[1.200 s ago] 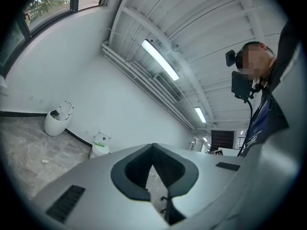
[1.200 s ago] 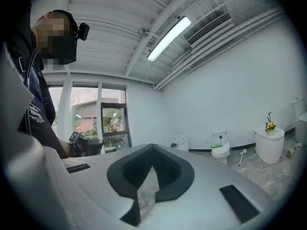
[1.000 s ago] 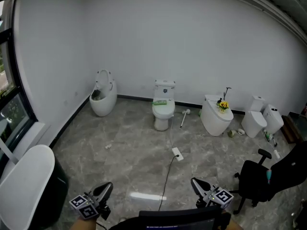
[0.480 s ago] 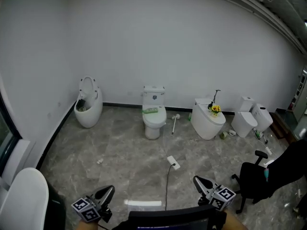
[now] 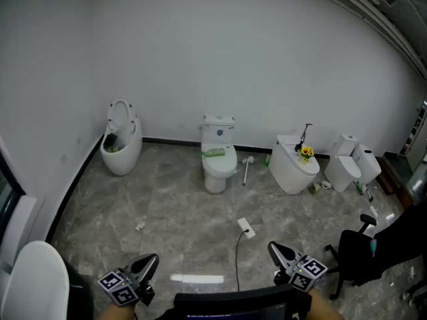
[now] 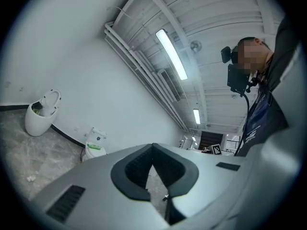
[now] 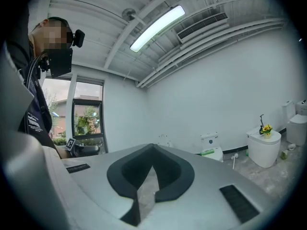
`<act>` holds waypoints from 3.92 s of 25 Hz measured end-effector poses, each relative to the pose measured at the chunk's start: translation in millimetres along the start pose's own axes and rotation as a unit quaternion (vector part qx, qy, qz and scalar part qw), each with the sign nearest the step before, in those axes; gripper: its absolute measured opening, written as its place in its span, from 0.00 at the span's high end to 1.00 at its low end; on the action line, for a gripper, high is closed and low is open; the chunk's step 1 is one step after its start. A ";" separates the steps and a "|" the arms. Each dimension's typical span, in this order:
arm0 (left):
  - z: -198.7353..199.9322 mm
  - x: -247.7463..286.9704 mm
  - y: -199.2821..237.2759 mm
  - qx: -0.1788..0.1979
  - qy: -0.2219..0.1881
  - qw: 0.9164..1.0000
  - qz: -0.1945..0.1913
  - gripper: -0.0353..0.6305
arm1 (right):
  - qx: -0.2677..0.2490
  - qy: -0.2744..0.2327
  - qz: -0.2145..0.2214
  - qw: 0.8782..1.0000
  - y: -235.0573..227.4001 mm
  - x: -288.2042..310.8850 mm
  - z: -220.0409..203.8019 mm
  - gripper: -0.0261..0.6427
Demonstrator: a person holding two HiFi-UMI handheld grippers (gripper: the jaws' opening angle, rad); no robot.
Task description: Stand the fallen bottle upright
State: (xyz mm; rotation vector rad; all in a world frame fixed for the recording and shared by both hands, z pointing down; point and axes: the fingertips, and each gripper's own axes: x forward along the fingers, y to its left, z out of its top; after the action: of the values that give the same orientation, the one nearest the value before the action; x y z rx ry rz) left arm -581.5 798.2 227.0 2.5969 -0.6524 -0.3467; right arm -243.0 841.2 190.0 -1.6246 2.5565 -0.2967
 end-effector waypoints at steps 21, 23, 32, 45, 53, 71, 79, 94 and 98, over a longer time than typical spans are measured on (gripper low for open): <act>17.5 415.2 111.3 0.023 -0.035 0.996 0.074 0.94 | 0.007 0.019 0.088 0.996 -415.2 171.3 76.5 0.92; 13.3 449.4 122.6 0.020 -0.027 0.997 0.072 0.94 | 0.005 0.016 0.082 0.996 -450.1 178.0 79.9 0.92; 22.2 571.3 211.8 -0.008 0.000 1.000 0.023 0.94 | 0.012 0.008 0.013 1.000 -551.9 238.2 95.0 0.92; 153.6 662.3 491.8 -0.018 0.033 0.997 -0.075 0.94 | -0.009 -0.008 -0.078 0.997 -576.4 514.7 136.5 0.92; 211.5 670.8 625.3 -0.023 0.020 0.998 -0.047 0.94 | -0.006 0.010 -0.047 0.999 -584.7 679.2 136.4 0.92; 251.0 976.4 823.1 -0.028 -0.018 0.996 0.077 0.94 | -0.002 0.040 0.097 0.995 -907.5 968.3 177.0 0.92; 256.2 1128.6 909.2 -0.045 0.002 0.997 0.066 0.94 | 0.012 0.044 0.084 0.995 -1044.9 1059.7 193.0 0.92; 263.5 1342.5 1240.3 -0.090 0.105 0.990 -0.006 0.89 | 0.016 0.033 -0.046 0.998 -1222.3 1317.7 198.7 0.92; 220.5 1395.4 1295.7 -0.084 0.154 0.984 0.000 0.88 | 0.021 0.039 -0.049 0.998 -1278.3 1361.7 171.5 0.92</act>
State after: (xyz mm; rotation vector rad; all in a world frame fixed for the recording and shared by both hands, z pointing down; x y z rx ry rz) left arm 38.0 -1000.9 459.8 2.4176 -0.4917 0.0048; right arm 339.3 -936.4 327.6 -1.7597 2.5121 -0.4278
